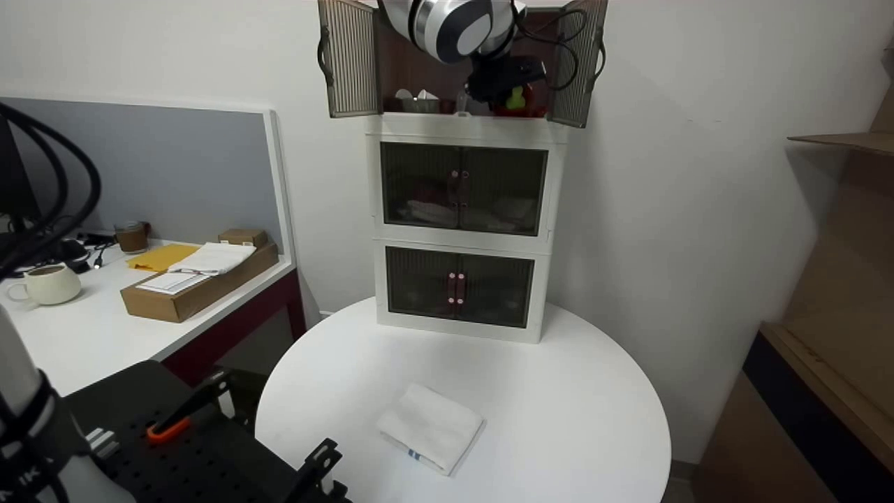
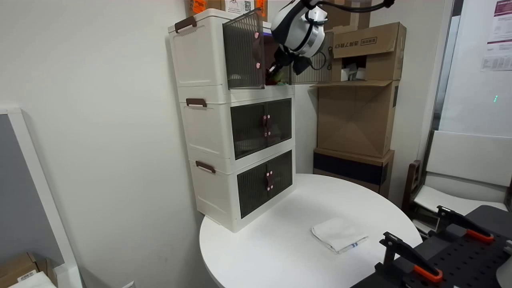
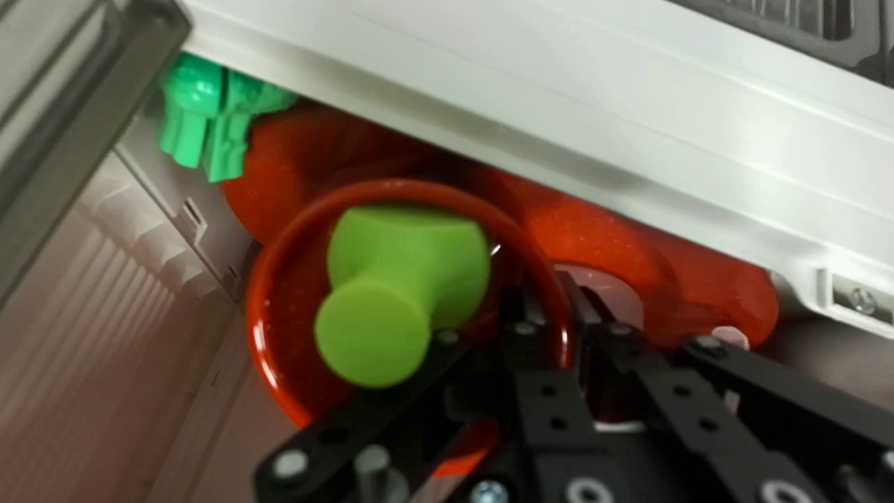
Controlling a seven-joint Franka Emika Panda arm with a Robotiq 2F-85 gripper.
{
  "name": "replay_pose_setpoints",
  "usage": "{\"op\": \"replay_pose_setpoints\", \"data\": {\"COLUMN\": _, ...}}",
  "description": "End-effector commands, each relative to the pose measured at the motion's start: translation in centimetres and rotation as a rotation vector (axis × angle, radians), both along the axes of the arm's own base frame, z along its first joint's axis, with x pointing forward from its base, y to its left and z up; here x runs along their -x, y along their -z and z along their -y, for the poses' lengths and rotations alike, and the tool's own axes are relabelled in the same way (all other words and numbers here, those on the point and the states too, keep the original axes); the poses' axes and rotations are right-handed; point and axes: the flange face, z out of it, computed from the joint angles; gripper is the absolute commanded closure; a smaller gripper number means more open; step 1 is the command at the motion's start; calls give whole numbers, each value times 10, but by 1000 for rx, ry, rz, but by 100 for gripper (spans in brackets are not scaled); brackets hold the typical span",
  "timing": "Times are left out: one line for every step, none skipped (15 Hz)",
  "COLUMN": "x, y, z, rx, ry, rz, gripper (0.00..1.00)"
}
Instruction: Put the red cup into the top compartment
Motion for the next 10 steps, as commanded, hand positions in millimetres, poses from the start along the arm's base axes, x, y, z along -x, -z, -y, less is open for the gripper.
{"op": "replay_pose_setpoints", "data": {"x": -16, "y": -6, "z": -2, "rx": -4, "ry": 22, "rz": -5, "gripper": 98}}
{"op": "replay_pose_setpoints", "data": {"x": -18, "y": -8, "z": -3, "rx": -2, "ry": 27, "rz": -5, "gripper": 68}}
{"op": "replay_pose_setpoints", "data": {"x": -19, "y": -9, "z": -3, "rx": -2, "ry": 29, "rz": -4, "gripper": 68}}
{"op": "replay_pose_setpoints", "data": {"x": -20, "y": -12, "z": -4, "rx": -3, "ry": 32, "rz": 0, "gripper": 61}}
{"op": "replay_pose_setpoints", "data": {"x": -20, "y": -14, "z": -4, "rx": -3, "ry": 33, "rz": 4, "gripper": 54}}
{"op": "replay_pose_setpoints", "data": {"x": -20, "y": -17, "z": -5, "rx": -3, "ry": 33, "rz": 12, "gripper": 47}}
{"op": "replay_pose_setpoints", "data": {"x": -20, "y": -20, "z": -6, "rx": 0, "ry": 34, "rz": 19, "gripper": 38}}
{"op": "replay_pose_setpoints", "data": {"x": -20, "y": -22, "z": -6, "rx": 0, "ry": 34, "rz": 24, "gripper": 31}}
{"op": "replay_pose_setpoints", "data": {"x": -20, "y": -26, "z": -7, "rx": -1, "ry": 32, "rz": 31, "gripper": 25}}
{"op": "replay_pose_setpoints", "data": {"x": -20, "y": -28, "z": -7, "rx": -1, "ry": 32, "rz": 38, "gripper": 17}}
